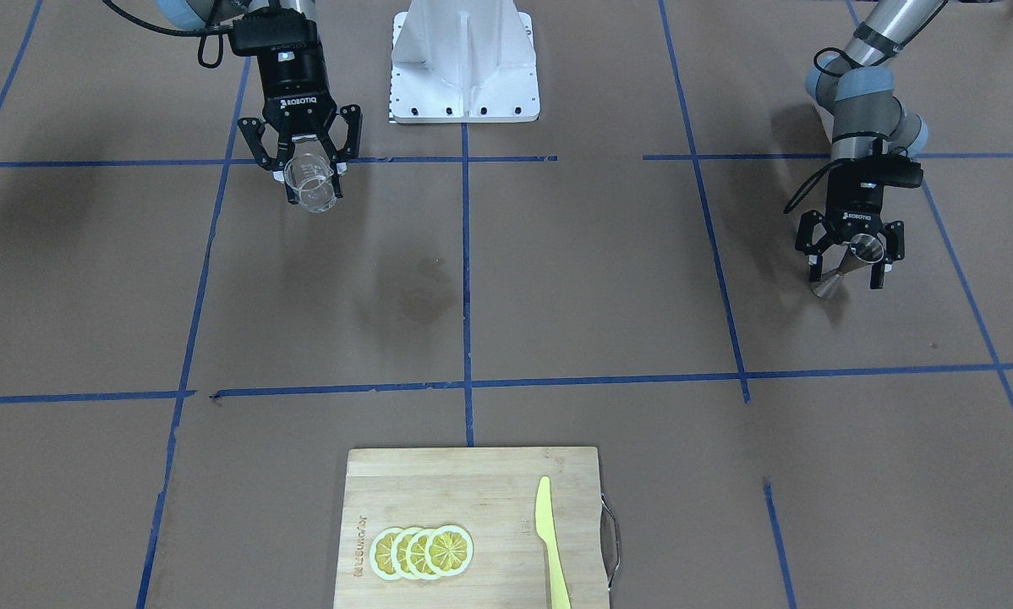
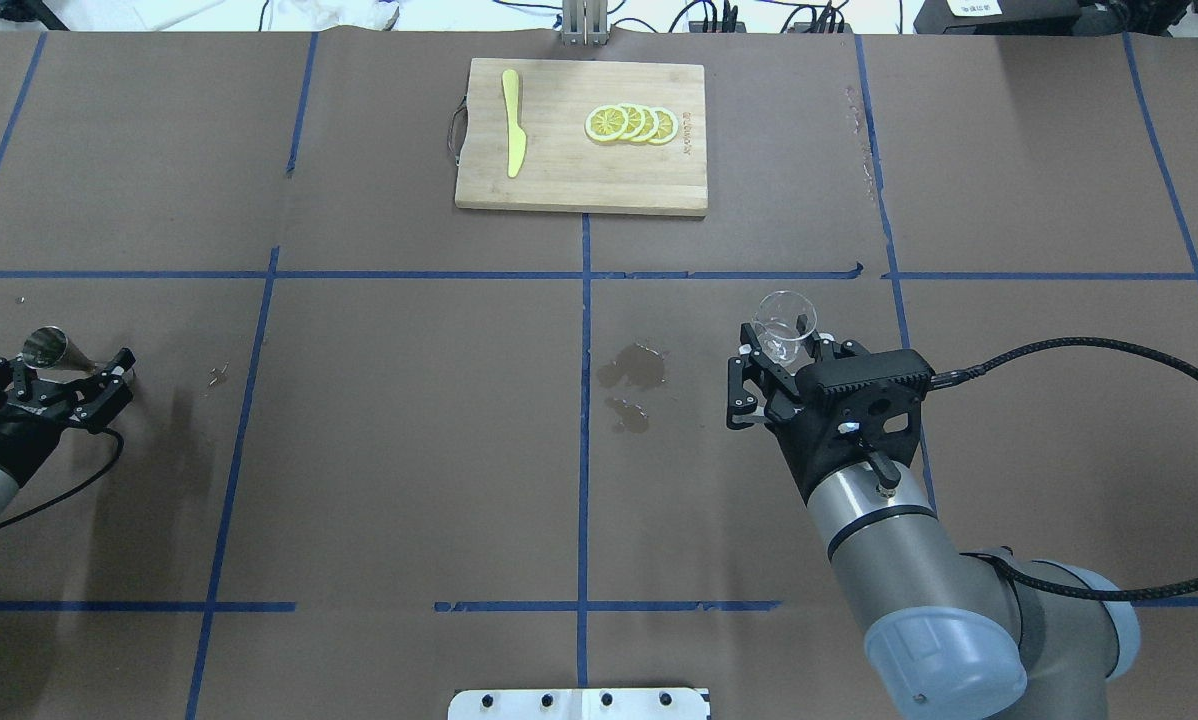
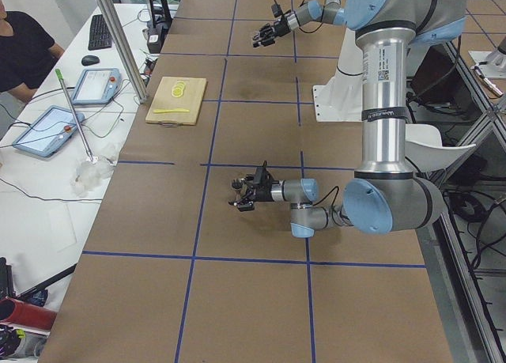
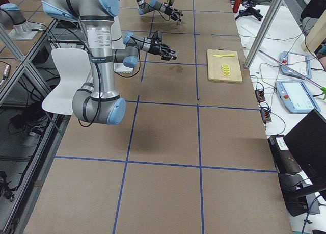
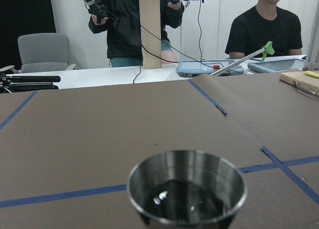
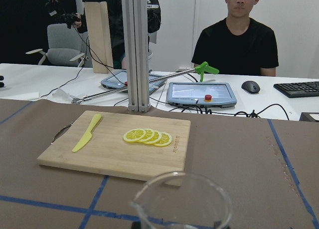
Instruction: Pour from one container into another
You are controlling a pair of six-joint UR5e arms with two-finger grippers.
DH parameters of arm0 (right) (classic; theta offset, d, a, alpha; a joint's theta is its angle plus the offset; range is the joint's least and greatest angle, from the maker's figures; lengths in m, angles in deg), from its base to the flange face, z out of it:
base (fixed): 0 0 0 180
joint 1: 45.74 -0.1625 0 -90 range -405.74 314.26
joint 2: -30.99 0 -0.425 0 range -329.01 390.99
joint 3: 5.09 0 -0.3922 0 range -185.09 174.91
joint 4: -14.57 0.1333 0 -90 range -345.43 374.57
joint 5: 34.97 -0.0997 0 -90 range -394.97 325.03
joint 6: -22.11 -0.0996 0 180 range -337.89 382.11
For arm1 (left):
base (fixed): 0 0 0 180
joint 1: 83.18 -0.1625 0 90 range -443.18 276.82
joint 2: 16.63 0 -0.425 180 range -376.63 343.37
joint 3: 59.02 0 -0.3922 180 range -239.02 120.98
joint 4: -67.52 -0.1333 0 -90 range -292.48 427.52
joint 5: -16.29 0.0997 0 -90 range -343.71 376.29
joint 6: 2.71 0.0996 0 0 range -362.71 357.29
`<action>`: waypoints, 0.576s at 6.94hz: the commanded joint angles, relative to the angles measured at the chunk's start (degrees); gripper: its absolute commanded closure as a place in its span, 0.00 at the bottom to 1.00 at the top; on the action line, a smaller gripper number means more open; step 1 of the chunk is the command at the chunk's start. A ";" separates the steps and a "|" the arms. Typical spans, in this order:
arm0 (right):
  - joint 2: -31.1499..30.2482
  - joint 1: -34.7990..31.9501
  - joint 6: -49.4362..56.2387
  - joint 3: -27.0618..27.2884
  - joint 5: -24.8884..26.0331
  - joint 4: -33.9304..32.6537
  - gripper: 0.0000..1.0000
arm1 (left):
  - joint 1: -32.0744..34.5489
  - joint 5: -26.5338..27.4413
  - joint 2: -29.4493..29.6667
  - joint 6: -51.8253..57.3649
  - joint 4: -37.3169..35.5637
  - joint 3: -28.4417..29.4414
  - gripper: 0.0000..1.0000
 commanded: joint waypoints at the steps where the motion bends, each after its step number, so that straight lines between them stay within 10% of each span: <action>1: 0.02 0.00 0.00 0.04 0.00 0.07 1.00 | 0.00 -0.15 -1.11 0.04 0.40 -0.86 0.00; 4: 0.10 0.09 0.00 0.04 0.00 0.07 1.00 | -1.13 -2.18 -7.44 -0.05 1.37 -6.05 0.00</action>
